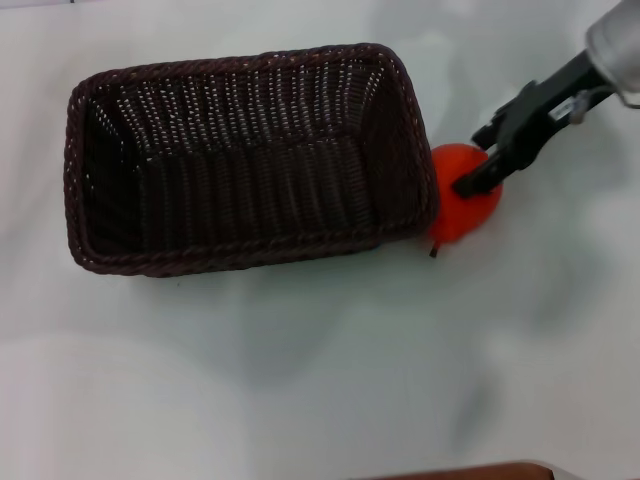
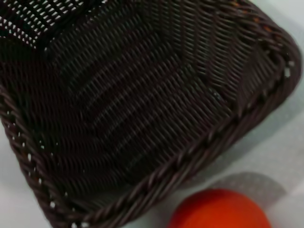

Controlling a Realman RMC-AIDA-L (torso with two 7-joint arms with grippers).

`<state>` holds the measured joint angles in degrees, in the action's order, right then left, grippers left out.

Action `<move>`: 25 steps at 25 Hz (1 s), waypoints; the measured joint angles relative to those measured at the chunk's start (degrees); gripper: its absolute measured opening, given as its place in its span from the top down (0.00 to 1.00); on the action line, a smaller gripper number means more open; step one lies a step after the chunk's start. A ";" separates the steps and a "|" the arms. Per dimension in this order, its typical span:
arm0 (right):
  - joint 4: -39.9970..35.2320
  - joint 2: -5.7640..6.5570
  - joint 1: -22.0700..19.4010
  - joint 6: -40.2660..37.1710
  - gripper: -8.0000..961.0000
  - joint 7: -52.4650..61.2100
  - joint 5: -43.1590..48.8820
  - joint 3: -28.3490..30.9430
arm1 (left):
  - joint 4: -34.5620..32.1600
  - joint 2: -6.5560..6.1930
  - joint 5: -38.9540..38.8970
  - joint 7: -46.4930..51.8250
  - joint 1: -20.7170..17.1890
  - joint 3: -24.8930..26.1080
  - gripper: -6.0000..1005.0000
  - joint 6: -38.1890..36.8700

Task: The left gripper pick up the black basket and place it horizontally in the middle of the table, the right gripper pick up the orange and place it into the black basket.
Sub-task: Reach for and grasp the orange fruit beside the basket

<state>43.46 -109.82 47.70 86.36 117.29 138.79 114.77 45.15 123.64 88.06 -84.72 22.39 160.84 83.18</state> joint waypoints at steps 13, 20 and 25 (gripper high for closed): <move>-3.03 -0.86 0.95 -3.12 0.42 -1.79 0.00 0.65 | -0.20 -0.07 0.00 0.00 -0.09 0.00 0.10 0.04; -2.95 -0.49 0.68 -2.15 0.58 -2.28 -0.33 1.60 | -0.24 -0.07 0.00 0.00 -0.45 0.00 0.10 0.18; -0.15 0.35 -0.80 -0.03 0.69 -5.02 -0.53 10.88 | -0.24 -0.07 0.00 0.18 -0.65 0.05 0.10 0.47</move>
<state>43.31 -109.46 46.90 86.33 112.27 138.27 125.65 44.91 123.57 88.07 -84.55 21.73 160.89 83.65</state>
